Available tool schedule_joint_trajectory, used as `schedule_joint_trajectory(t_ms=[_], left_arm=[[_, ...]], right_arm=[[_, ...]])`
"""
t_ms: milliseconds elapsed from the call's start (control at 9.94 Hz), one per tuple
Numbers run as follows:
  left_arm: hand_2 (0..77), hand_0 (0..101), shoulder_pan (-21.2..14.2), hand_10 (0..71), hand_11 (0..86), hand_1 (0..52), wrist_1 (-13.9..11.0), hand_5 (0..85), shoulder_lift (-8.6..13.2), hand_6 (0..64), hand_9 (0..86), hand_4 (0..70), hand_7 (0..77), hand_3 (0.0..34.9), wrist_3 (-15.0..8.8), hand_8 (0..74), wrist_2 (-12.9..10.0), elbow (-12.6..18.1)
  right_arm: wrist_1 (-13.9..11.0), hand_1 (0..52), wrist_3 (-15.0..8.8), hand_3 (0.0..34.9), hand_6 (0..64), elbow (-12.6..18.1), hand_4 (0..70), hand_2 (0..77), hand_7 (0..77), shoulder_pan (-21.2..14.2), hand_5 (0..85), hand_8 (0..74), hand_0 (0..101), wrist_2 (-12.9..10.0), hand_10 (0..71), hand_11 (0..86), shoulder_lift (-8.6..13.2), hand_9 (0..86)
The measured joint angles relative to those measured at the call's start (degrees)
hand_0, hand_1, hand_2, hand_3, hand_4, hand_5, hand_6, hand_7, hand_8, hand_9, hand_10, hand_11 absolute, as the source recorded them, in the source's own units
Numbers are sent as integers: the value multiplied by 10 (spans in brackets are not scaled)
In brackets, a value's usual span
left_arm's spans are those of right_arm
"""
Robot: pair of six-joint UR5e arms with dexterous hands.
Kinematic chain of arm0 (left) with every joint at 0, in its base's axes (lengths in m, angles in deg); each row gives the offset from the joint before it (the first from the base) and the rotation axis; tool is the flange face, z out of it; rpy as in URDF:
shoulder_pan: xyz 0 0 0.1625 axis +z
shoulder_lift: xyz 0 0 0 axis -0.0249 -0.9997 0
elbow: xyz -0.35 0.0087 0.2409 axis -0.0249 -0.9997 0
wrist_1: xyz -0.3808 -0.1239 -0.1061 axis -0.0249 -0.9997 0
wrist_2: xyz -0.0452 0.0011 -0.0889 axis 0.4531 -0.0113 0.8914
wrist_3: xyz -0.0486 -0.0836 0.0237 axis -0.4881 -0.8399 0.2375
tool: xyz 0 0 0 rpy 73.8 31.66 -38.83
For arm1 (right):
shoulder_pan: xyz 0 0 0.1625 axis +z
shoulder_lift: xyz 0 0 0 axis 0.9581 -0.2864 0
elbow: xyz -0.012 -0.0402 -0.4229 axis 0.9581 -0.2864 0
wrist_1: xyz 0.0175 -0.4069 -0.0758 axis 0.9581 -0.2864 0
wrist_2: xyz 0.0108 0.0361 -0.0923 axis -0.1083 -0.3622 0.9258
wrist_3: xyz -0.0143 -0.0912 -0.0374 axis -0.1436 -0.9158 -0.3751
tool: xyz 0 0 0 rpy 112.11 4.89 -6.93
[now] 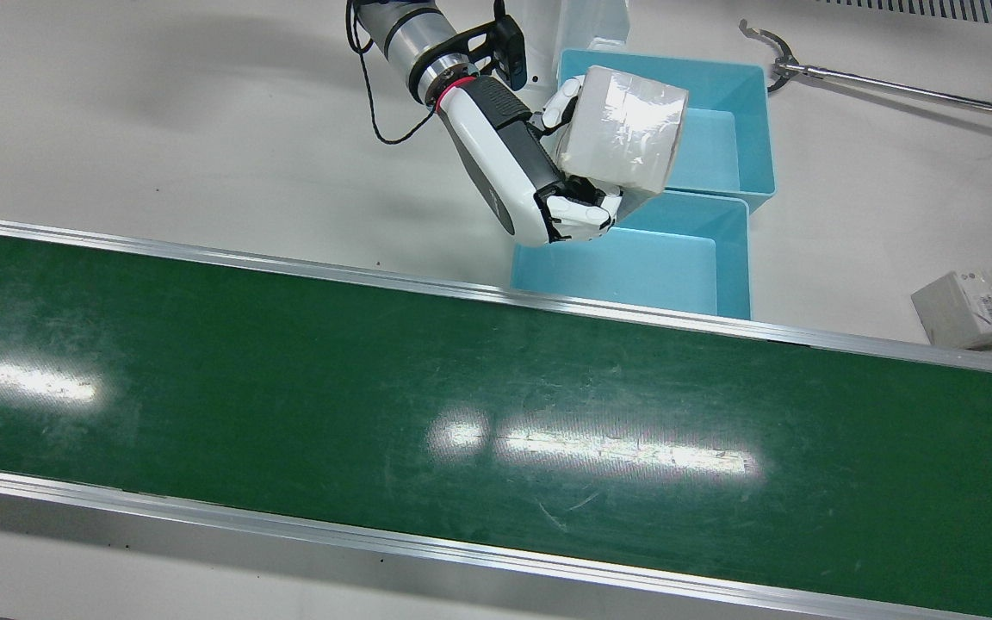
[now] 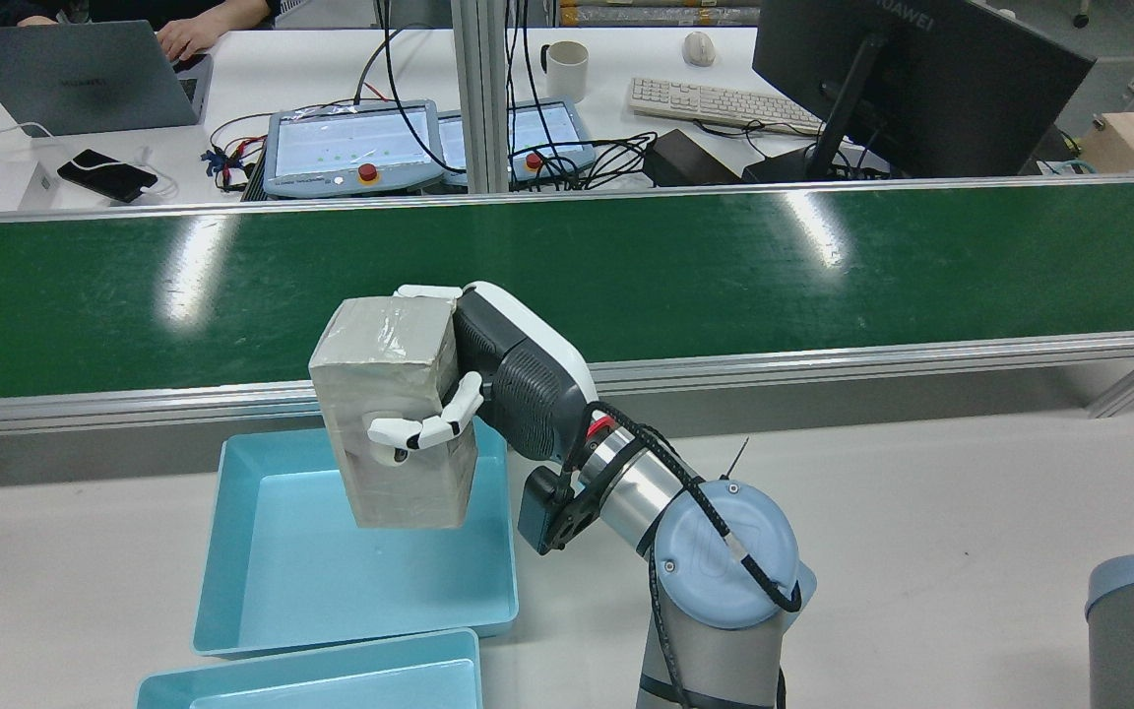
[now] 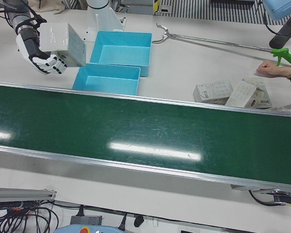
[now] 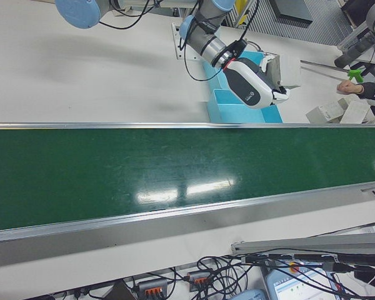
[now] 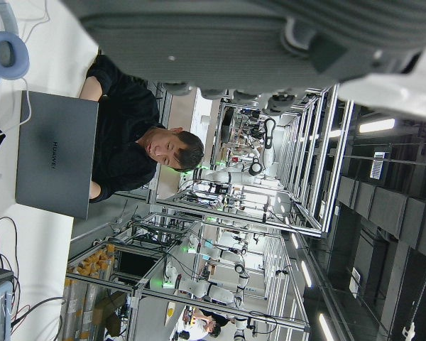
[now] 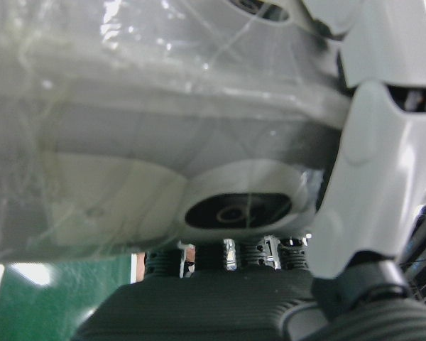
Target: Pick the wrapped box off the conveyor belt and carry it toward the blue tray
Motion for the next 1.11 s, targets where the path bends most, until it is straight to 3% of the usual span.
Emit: schedule_joint_trajectory(t_ms=[201,302,403,503,604,704,805,906,1006,1107], left_arm=[[5,0,0,5,0,0,0,5,0,0,0,0,5,0,0,5,0,0],[5,0,0,5,0,0,0,5,0,0,0,0,5,0,0,5,0,0],[11,0,0,5,5,0,0,5,0,0,0,0,5,0,0,5,0,0],[11,0,0,5,5,0,0,11,0,0,0,0,5,0,0,5,0,0],[11,0,0,5,0,0,0,5,0,0,5,0,5,0,0,5,0,0],[11,0,0,5,0,0,0,5,0,0,5,0,5,0,0,5,0,0],[11,0,0,5,0,0,0,5,0,0,0,0,5,0,0,5,0,0],[11,0,0,5,5,0,0,11,0,0,5,0,5,0,0,5,0,0],[11,0,0,5,0,0,0,5,0,0,5,0,5,0,0,5,0,0],[11,0,0,5,0,0,0,5,0,0,5,0,5,0,0,5,0,0]], right_arm=[[2,38,-19,10,540,-5,398,327,769,-25,813,633,490,-4,600,834,1,802],[2,27,-24,4,540,-6,295,453,774,-34,834,502,499,-1,507,851,2,807],[2,27,-26,62,425,-5,158,453,774,-39,824,344,513,5,349,856,3,807],[2,27,-27,94,355,-3,115,453,774,-42,796,245,530,12,349,856,4,774],[2,27,-27,94,355,1,115,453,774,-43,796,245,530,18,245,856,3,774],[2,27,-28,131,273,8,98,453,774,-44,764,147,548,22,136,818,3,158],[1,27,-32,175,164,17,93,453,774,-45,654,22,540,25,11,38,3,71],[1,393,-36,199,87,27,76,131,185,-45,44,0,502,27,0,11,3,5],[1,153,-39,260,0,40,71,38,136,-44,98,11,483,27,0,11,1,11],[1,153,-41,260,0,57,71,38,136,-42,98,11,483,25,0,11,-4,11]])
